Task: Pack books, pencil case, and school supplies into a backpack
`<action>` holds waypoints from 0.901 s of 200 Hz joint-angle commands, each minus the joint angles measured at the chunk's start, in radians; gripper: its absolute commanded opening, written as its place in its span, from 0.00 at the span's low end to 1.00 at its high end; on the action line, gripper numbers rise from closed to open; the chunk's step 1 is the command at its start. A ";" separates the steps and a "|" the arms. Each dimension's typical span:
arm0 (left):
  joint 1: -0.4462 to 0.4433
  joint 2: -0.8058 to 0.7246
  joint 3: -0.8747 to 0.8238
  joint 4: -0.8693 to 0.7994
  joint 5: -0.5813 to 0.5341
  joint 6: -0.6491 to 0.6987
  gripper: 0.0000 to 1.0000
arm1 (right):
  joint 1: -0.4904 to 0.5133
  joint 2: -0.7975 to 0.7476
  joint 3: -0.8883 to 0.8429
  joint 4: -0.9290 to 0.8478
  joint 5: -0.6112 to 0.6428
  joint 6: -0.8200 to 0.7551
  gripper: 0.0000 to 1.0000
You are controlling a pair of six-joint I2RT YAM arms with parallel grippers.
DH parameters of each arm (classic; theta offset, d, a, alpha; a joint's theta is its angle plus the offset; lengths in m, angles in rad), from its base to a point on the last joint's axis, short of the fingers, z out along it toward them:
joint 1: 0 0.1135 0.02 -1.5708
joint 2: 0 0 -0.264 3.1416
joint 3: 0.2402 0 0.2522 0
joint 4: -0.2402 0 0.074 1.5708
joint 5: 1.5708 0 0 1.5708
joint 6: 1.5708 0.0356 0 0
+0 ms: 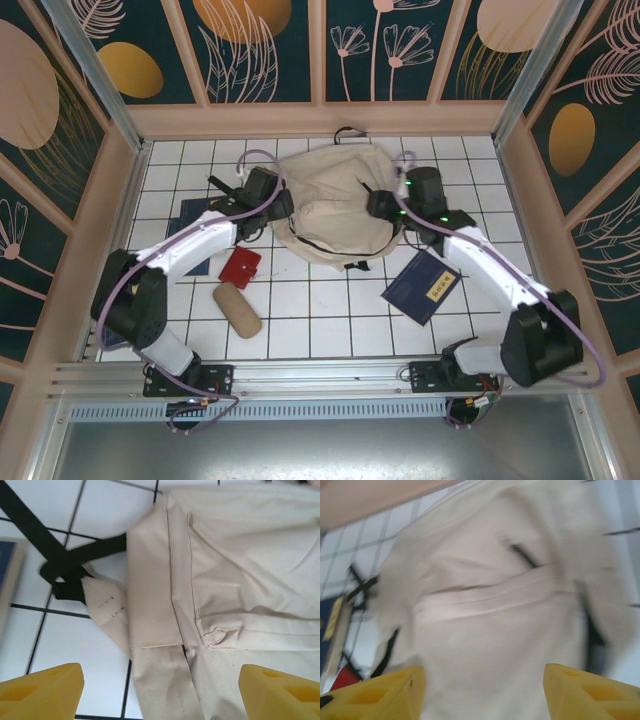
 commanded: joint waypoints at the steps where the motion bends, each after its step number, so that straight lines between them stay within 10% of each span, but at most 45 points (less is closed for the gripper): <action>1: 0.011 -0.086 -0.033 -0.043 0.026 0.043 0.83 | -0.080 -0.065 -0.101 -0.171 0.130 0.218 0.64; 70: -0.012 -0.133 -0.014 -0.017 0.263 0.137 0.91 | -0.359 -0.275 -0.429 -0.324 0.062 0.320 0.64; 180: -0.321 0.207 0.264 0.061 0.466 0.017 0.72 | -0.359 -0.008 -0.409 -0.021 -0.183 0.191 0.32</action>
